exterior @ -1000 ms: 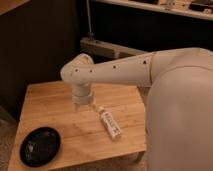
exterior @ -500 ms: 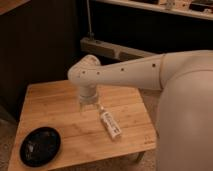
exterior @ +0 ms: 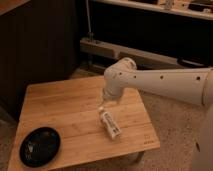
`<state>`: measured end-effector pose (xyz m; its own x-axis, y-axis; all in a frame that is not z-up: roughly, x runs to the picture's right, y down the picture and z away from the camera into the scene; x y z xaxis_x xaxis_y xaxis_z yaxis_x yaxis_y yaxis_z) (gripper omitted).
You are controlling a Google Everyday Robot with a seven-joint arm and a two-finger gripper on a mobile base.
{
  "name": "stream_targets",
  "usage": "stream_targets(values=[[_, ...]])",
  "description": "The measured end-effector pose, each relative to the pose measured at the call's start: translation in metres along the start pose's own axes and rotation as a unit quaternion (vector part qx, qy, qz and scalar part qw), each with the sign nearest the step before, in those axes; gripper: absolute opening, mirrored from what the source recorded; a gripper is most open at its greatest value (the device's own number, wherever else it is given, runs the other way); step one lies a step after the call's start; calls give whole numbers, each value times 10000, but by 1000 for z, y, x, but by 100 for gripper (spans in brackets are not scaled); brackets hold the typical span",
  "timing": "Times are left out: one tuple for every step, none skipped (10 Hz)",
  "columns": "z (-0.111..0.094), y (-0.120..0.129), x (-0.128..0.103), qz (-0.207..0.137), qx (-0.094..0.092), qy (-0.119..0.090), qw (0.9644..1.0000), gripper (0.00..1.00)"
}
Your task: Place the bottle in the ceramic bowl
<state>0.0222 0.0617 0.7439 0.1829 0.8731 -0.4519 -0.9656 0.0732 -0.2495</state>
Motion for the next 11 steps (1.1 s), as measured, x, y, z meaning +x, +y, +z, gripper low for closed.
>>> stream_targets(values=[[-1, -8, -1, -30, -11, -35, 10000, 65], [0, -8, -1, -33, -12, -34, 10000, 65], [0, -6, -1, -50, -17, -33, 10000, 65], [0, -6, -1, -51, -20, -32, 10000, 65], [0, -8, -1, -34, -13, -35, 10000, 65], [2, -7, -3, -37, -20, -37, 10000, 65], [8, -7, -5, -26, -24, -33, 10000, 65], [20, -6, -8, -27, -29, -36, 10000, 65], [29, -6, -8, -43, -14, -27, 10000, 65], [36, -5, -8, -52, -10, -3, 10000, 65], [48, -5, -5, -72, 5, 31, 10000, 65]])
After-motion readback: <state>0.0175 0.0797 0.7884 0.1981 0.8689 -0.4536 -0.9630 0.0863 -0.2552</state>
